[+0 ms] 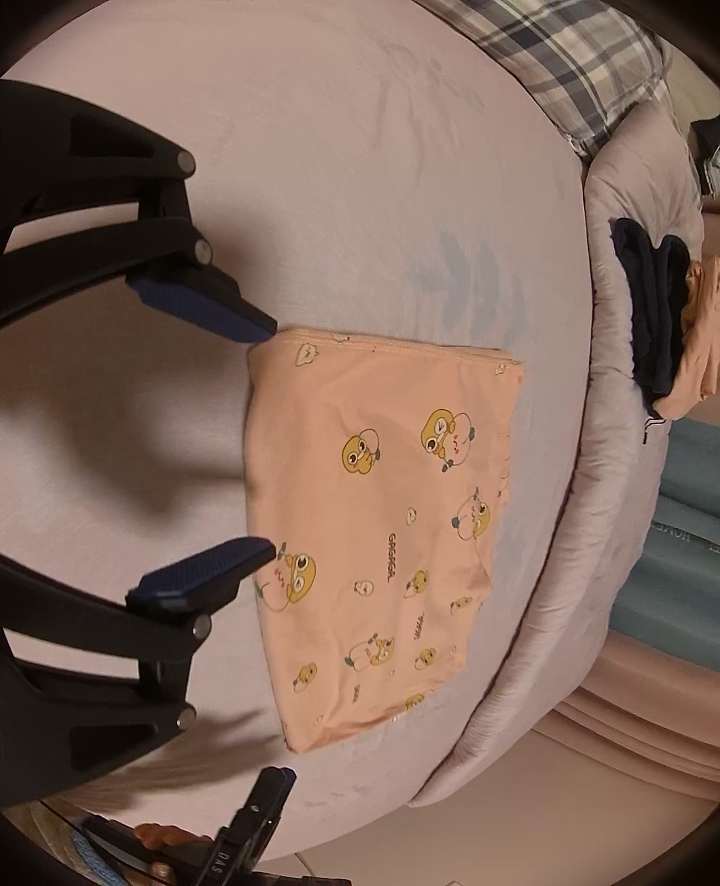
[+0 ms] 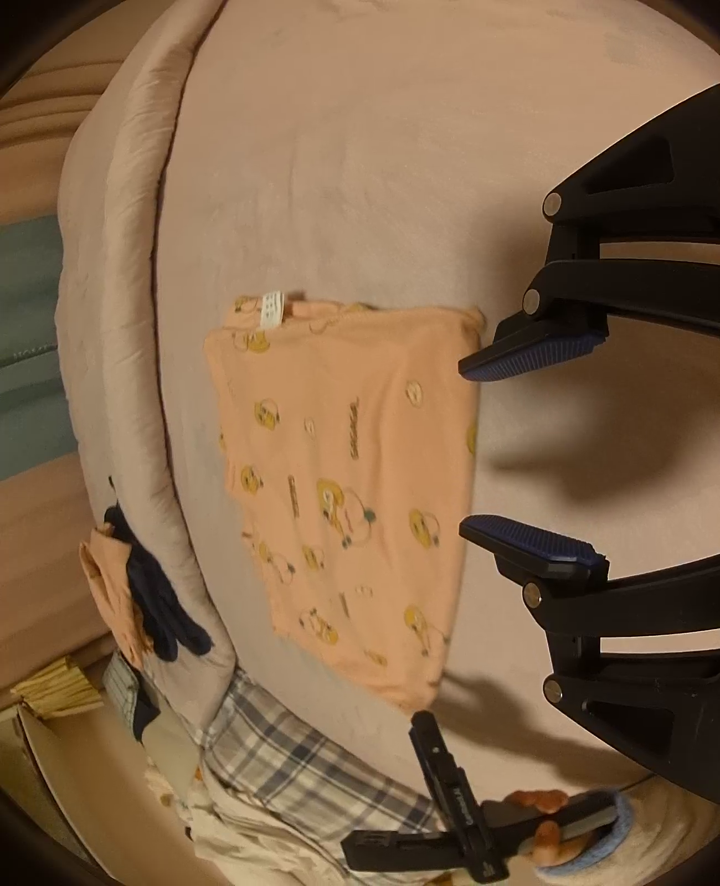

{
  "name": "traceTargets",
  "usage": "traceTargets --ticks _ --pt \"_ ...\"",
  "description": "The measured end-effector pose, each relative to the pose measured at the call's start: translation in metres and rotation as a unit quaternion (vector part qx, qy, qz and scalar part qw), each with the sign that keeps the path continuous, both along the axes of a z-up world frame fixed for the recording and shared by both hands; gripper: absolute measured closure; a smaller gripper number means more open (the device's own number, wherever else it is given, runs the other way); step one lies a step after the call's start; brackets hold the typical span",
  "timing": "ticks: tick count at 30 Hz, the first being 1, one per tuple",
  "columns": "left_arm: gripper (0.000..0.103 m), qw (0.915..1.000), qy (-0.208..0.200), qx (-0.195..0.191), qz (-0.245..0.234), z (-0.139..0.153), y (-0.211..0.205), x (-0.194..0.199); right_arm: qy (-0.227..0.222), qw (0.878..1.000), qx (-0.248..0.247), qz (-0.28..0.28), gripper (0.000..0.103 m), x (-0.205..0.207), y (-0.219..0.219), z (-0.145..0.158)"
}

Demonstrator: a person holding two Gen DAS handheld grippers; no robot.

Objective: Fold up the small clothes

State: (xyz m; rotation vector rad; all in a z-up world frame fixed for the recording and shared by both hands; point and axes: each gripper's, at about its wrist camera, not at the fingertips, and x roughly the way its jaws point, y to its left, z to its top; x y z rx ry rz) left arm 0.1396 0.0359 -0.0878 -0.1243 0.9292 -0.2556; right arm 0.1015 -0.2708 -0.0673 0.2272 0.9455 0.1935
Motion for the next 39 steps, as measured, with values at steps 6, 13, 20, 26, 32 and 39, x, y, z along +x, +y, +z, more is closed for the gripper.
traceTargets --ticks 6,13,20,26,32,39 --pt "0.021 0.9999 -0.01 -0.009 -0.01 0.009 -0.002 -0.018 -0.001 1.0 0.005 0.011 0.031 -0.012 0.011 0.004" --pt "0.013 0.9995 -0.026 -0.018 -0.005 0.02 0.0 -0.037 -0.007 1.0 0.013 0.016 0.03 -0.023 0.018 0.011" --pt "0.001 0.9986 -0.037 -0.039 0.004 0.029 0.005 -0.045 -0.016 1.0 0.01 0.023 0.025 -0.026 0.028 0.018" --pt "0.001 0.9949 -0.02 -0.099 0.004 0.027 0.014 -0.038 -0.019 0.999 0.014 0.027 0.007 -0.026 0.034 0.018" --pt "0.001 0.9806 0.034 -0.192 0.018 0.008 0.036 -0.014 -0.021 0.999 0.025 0.029 0.006 -0.024 0.034 0.017" --pt "0.001 0.961 0.098 -0.257 0.027 -0.025 0.055 0.028 -0.014 0.999 0.039 0.028 0.006 -0.014 0.032 0.011"
